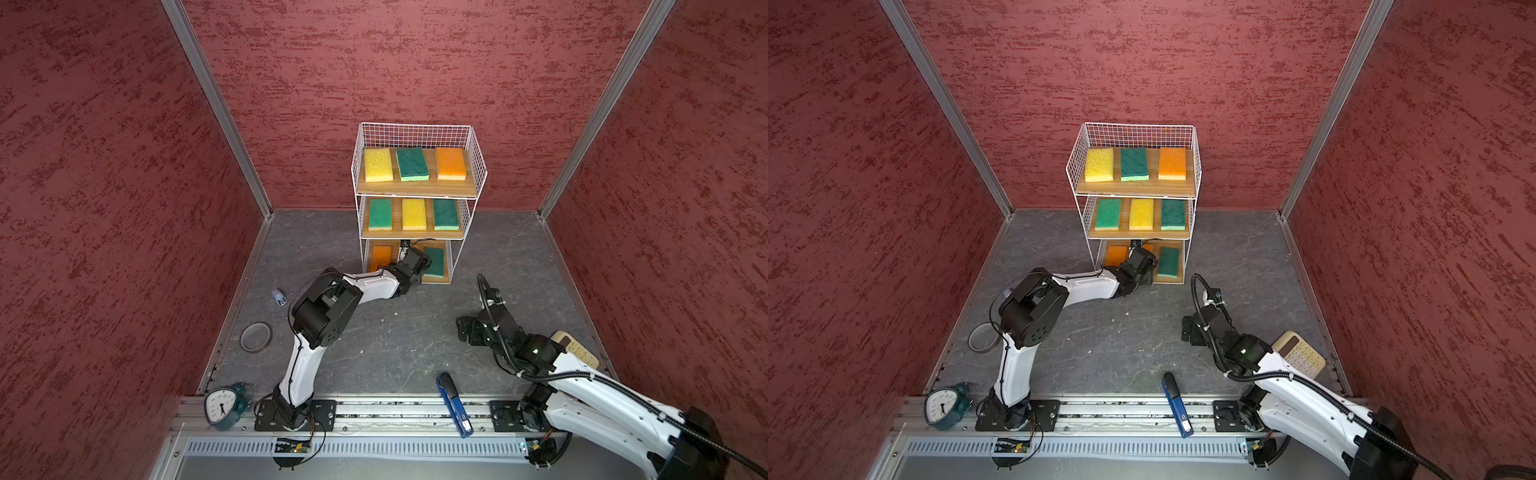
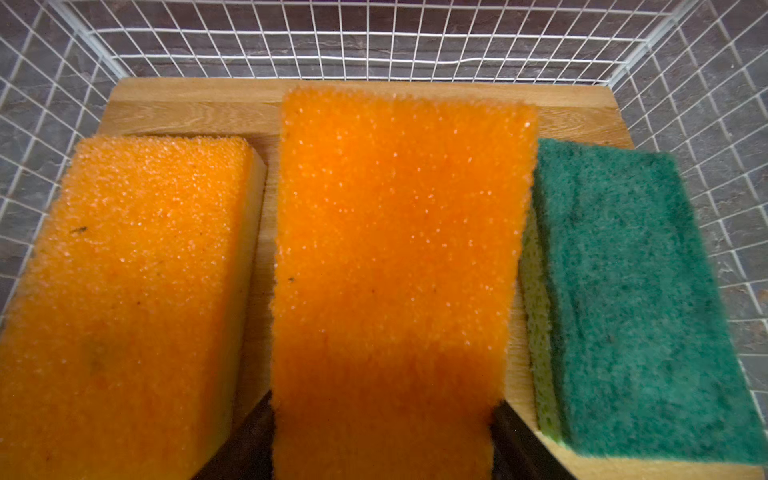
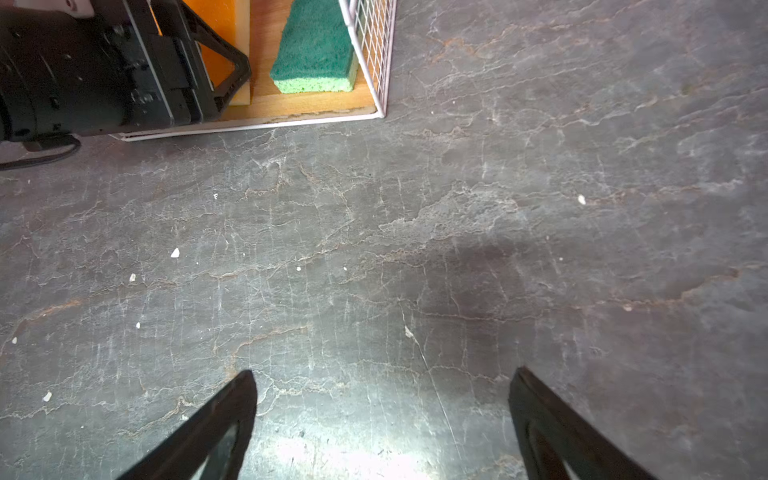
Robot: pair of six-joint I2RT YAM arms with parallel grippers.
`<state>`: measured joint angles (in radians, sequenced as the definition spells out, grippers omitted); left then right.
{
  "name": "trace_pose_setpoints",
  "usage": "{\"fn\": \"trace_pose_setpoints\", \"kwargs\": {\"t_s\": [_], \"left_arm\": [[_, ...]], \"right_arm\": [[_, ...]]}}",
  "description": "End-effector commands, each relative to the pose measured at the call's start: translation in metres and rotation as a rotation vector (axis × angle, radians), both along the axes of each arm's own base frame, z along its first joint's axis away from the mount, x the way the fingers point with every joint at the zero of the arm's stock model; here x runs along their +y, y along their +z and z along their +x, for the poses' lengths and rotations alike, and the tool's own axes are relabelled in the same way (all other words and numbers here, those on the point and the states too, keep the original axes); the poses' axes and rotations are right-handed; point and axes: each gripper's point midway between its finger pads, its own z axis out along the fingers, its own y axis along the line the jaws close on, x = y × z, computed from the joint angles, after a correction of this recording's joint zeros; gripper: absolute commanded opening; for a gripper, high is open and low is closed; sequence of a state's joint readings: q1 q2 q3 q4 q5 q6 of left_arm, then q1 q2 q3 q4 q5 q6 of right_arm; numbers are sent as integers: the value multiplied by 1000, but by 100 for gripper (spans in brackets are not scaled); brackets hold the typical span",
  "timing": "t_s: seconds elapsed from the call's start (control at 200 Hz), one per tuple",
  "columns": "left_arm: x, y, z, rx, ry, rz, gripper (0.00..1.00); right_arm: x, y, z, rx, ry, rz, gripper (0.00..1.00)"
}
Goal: Place and organize the cleaning sponges onto the shelf
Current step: 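Lower the orange sponge between the orange and green sponges on the bottom shelf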
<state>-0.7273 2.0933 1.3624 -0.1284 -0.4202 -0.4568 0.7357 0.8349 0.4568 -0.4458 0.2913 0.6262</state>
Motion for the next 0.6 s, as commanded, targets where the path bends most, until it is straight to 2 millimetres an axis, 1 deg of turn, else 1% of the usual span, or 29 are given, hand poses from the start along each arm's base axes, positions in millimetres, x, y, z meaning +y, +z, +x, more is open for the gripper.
{"fn": "trace_pose_setpoints", "kwargs": {"t_s": [0.0, 0.2, 0.446, 0.596], "left_arm": [[2, -3, 2, 24, 14, 4, 67], [3, -3, 1, 29, 20, -5, 67], [0, -4, 1, 31, 19, -12, 66], [0, -3, 3, 30, 24, -13, 66]], "right_arm": [[0, 0, 3, -5, -5, 2, 95], [-1, 1, 0, -4, -9, 10, 95], [-2, 0, -1, 3, -13, 16, 95], [-2, -2, -2, 9, -14, 23, 95]]}}
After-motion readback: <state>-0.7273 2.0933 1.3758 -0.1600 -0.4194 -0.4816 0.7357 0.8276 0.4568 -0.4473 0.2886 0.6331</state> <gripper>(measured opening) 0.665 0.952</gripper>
